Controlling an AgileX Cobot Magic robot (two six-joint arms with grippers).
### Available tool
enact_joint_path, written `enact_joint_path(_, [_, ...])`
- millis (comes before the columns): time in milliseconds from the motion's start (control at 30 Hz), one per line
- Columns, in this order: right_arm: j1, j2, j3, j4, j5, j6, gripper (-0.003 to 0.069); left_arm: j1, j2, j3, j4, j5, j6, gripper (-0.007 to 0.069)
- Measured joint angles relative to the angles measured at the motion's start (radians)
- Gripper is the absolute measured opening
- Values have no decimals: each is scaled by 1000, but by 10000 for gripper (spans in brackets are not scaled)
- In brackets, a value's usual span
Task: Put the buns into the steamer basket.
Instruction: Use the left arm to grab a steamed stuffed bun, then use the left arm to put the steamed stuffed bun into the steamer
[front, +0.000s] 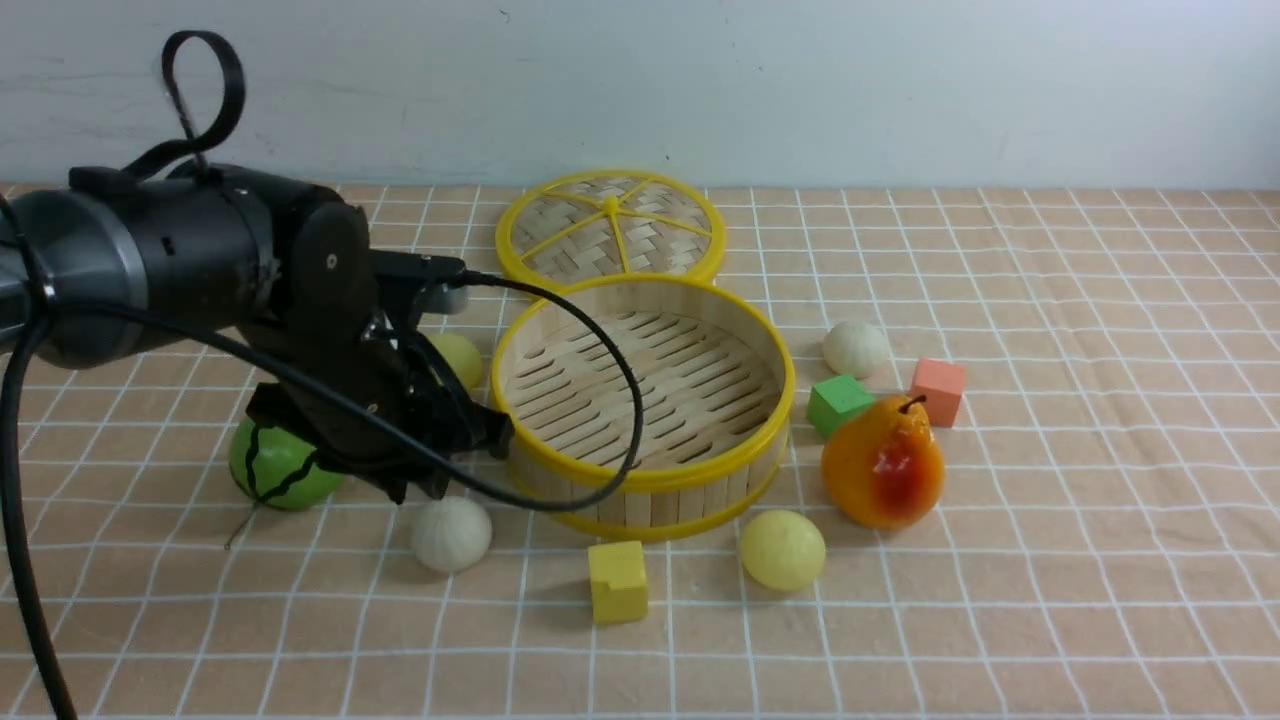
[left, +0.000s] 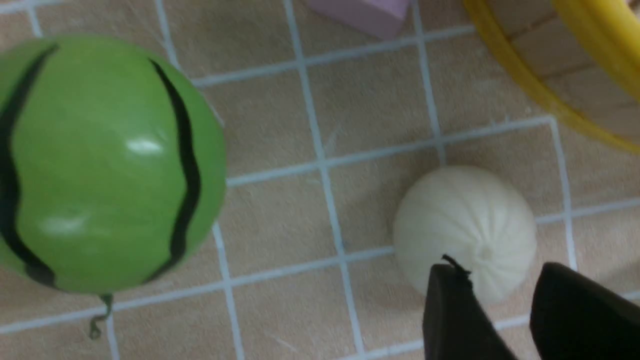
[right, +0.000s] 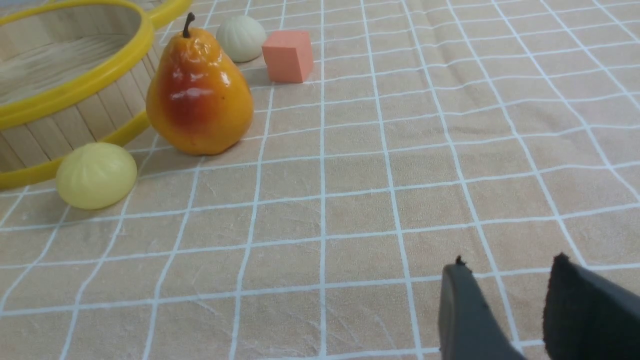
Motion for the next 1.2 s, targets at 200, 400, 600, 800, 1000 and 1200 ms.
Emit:
enact_joint_path(200, [0, 0, 0, 0, 0, 0, 241, 5, 35, 0, -62, -33, 45, 304])
enact_joint_path(400, [0, 0, 0, 0, 0, 0, 241, 5, 73, 0, -86, -39, 111, 304])
enact_joint_path(600, [0, 0, 0, 0, 0, 0, 241, 5, 100, 0, -89, -75, 121, 304])
enact_joint_path(800, [0, 0, 0, 0, 0, 0, 241, 5, 120, -1, -79, -78, 121, 202])
enact_joint_path(1000, [0, 0, 0, 0, 0, 0, 241, 5, 75, -4, -86, -16, 121, -9])
enact_joint_path(1200, [0, 0, 0, 0, 0, 0, 241, -35, -32, -77, -96, 30, 121, -10])
